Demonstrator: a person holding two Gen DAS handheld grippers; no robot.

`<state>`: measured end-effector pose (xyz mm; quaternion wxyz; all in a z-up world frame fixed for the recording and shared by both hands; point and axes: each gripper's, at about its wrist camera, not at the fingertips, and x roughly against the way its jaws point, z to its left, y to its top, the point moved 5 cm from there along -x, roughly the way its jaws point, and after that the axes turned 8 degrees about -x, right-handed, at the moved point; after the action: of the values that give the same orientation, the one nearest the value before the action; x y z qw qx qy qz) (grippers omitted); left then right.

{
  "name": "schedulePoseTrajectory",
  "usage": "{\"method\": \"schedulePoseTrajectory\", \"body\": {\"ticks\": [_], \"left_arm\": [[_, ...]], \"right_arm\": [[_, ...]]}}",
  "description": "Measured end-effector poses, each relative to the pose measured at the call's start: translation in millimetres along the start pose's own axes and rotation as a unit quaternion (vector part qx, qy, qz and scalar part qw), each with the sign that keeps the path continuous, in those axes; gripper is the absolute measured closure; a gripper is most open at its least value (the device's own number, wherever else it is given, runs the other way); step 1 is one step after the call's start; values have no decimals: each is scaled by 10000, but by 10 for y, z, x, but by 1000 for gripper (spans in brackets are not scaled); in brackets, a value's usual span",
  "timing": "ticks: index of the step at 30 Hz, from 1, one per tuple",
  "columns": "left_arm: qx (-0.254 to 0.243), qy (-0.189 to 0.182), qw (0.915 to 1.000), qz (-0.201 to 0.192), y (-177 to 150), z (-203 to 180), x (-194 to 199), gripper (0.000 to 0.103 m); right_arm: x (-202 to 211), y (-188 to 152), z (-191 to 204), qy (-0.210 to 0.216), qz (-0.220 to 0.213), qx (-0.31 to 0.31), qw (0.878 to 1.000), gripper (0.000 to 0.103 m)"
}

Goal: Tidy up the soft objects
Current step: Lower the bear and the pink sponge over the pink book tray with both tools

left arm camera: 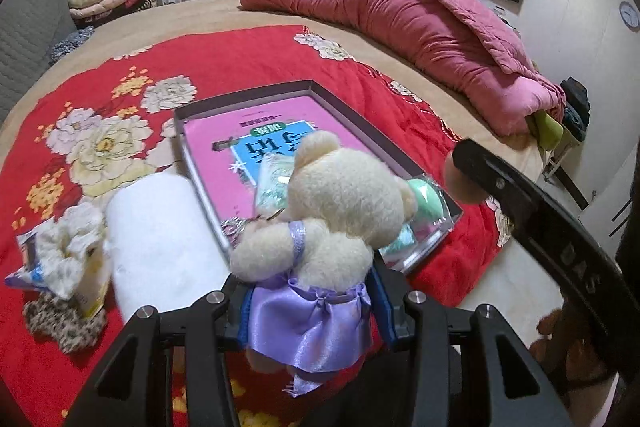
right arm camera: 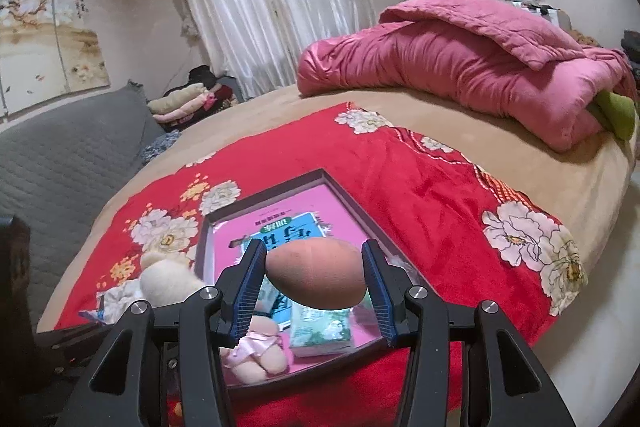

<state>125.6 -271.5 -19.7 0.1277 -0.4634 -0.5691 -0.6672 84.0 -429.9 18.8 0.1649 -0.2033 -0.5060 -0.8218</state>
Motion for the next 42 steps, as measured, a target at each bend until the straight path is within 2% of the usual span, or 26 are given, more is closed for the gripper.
{"method": "schedulePoseTrajectory", "body": {"ticks": [8, 15, 19, 24, 35, 42], "left_arm": [[38, -168, 9988, 456, 69, -21, -411, 56], [-87, -279, 9969, 725, 77, -11, -615, 56], [-216, -208, 9958, 863, 79, -14, -664, 56], [-433, -56, 9952, 879, 47, -60, -685, 56], [-479, -11, 9954, 833, 31, -59, -680, 56], [-329, -85, 9966, 755, 27, -40, -631, 56]], "right_arm": [[-86, -6, -135, -115, 15, -111, 9999, 52], [-279, -116, -172, -122, 410, -75, 9991, 52], [-340, -173, -118, -124, 525, 61, 9985, 52], [-421, -229, -117, -127, 706, 106, 9974, 52], [-587, -328, -167, -273, 1092, 132, 9936, 52], [-640, -335, -230, -423, 1106, 94, 9929, 51]]}}
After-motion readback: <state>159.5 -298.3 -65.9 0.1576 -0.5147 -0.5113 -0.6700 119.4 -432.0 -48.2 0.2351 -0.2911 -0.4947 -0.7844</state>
